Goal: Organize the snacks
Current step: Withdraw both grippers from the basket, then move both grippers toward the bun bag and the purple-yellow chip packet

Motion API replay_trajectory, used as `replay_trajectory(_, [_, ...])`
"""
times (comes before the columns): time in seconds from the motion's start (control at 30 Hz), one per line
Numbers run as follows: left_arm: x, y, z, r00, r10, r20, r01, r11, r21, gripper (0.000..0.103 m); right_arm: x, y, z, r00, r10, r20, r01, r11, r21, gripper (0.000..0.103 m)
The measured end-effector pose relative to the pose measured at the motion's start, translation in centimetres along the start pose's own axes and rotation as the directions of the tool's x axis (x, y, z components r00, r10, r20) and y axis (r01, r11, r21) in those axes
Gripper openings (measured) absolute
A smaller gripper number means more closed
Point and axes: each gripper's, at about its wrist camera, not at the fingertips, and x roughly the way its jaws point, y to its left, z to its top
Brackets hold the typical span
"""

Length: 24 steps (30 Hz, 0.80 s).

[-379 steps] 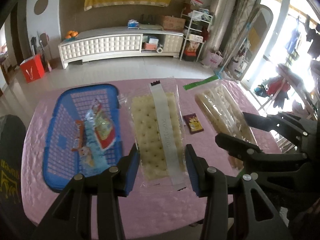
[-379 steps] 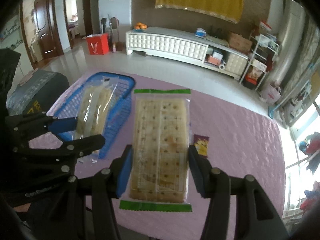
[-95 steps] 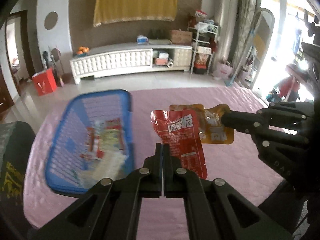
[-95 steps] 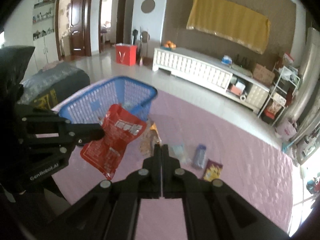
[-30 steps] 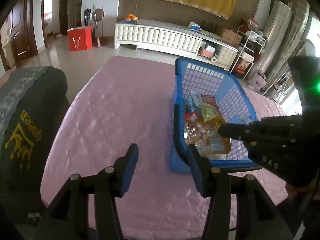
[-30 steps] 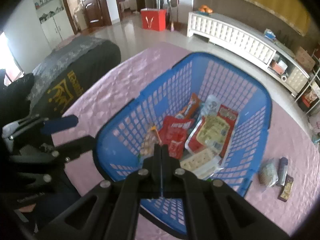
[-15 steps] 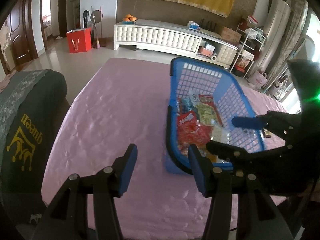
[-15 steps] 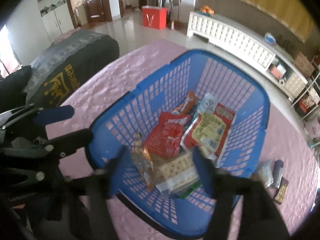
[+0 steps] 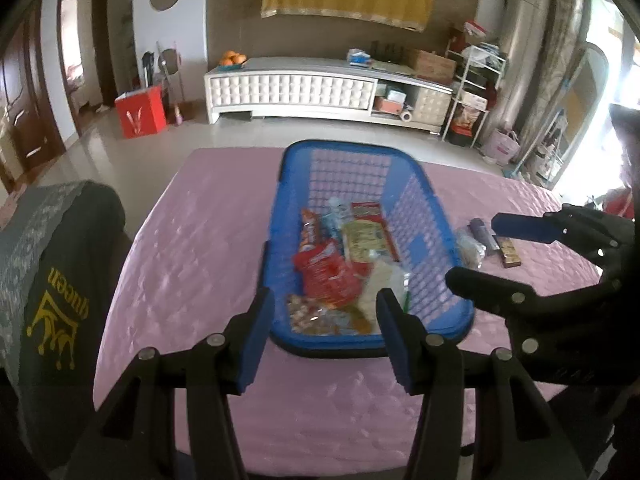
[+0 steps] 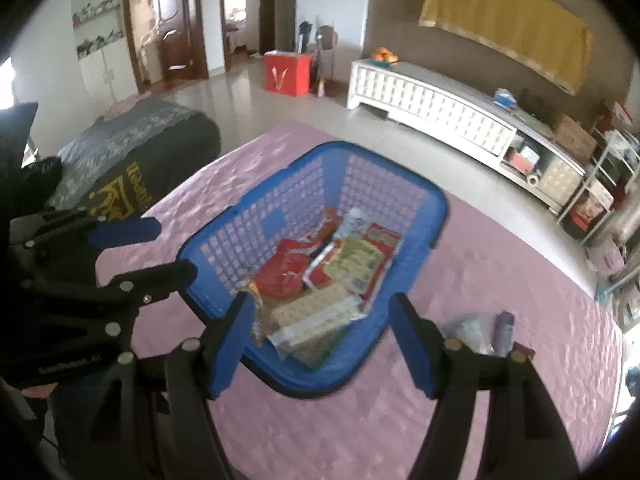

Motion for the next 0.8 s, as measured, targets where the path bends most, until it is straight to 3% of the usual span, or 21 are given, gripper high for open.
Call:
replay_trajectory(0.27, [-0.6, -4.6, 1.0, 0.999, -0.039, 0.028, 0.036, 0.997, 0.073, 0.056, -3.3, -3.3, -1.7, 0.998, -0.048, 0.039, 0.046, 0.998, 0.046, 0.073])
replay_trajectory(0.47, [-0.3, -8.3, 1.6, 0.997, -0.061, 0.039, 0.055, 0.991, 0.122, 0.071, -5.1, -5.6, -2.9, 0.995, -0.083, 0.052, 0.078, 0.993, 0.089, 0.074])
replay_trajectory(0.8, [1.5, -13.4, 3.1, 0.994, -0.106, 0.028, 0.101, 0.983, 0.156, 0.071, -6.5, -11.0, -6.0, 0.992, -0.117, 0.038, 0.107, 0.974, 0.199, 0.092])
